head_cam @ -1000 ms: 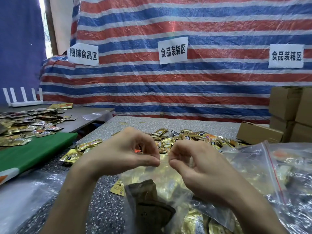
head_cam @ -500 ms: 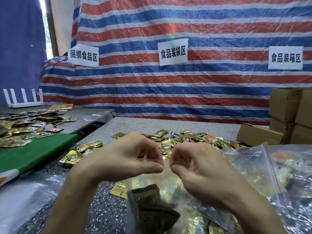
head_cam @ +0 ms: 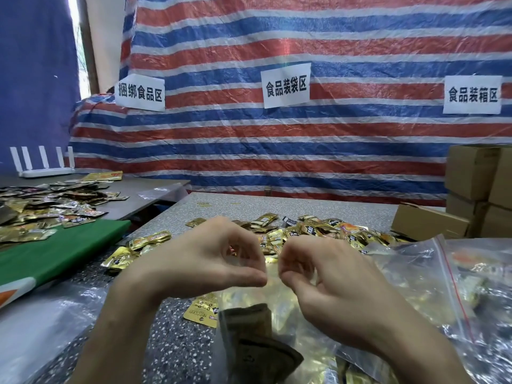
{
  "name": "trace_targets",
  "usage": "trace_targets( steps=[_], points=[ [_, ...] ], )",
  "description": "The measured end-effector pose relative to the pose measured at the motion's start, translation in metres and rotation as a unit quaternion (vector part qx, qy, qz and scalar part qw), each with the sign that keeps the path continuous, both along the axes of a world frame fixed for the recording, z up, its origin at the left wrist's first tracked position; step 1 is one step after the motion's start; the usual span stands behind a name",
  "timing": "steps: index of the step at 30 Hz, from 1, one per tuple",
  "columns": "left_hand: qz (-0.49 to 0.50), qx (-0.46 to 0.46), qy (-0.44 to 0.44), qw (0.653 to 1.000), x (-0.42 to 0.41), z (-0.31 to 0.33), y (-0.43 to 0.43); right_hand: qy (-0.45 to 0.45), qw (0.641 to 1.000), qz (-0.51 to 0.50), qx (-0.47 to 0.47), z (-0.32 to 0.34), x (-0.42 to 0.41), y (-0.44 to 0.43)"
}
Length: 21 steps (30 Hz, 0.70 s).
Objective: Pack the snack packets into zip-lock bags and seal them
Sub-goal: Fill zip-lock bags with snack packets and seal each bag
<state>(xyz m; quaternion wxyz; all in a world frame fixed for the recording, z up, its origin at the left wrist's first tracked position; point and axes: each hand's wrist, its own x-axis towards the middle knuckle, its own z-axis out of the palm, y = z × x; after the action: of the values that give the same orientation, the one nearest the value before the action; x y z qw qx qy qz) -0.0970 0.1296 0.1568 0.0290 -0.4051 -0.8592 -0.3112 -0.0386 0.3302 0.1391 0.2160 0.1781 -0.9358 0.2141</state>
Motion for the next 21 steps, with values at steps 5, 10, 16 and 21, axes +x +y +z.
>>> trace_targets(
  steps=[5,10,16,21],
  points=[
    [0.01,0.013,0.018,1.0,-0.001,0.0,-0.008,0.01,1.0,0.003,0.012,-0.004,0.002,-0.007],
    [-0.011,0.025,0.025,0.999,0.0,-0.002,0.002,0.032,0.999,0.004,0.026,-0.004,0.002,-0.009],
    [-0.014,0.042,0.011,0.999,-0.005,-0.001,-0.012,0.003,1.0,0.001,0.0,-0.001,0.001,-0.006],
    [-0.031,0.048,0.024,0.998,-0.006,-0.003,-0.01,-0.01,1.0,0.01,0.002,-0.001,0.002,-0.006]
  ],
)
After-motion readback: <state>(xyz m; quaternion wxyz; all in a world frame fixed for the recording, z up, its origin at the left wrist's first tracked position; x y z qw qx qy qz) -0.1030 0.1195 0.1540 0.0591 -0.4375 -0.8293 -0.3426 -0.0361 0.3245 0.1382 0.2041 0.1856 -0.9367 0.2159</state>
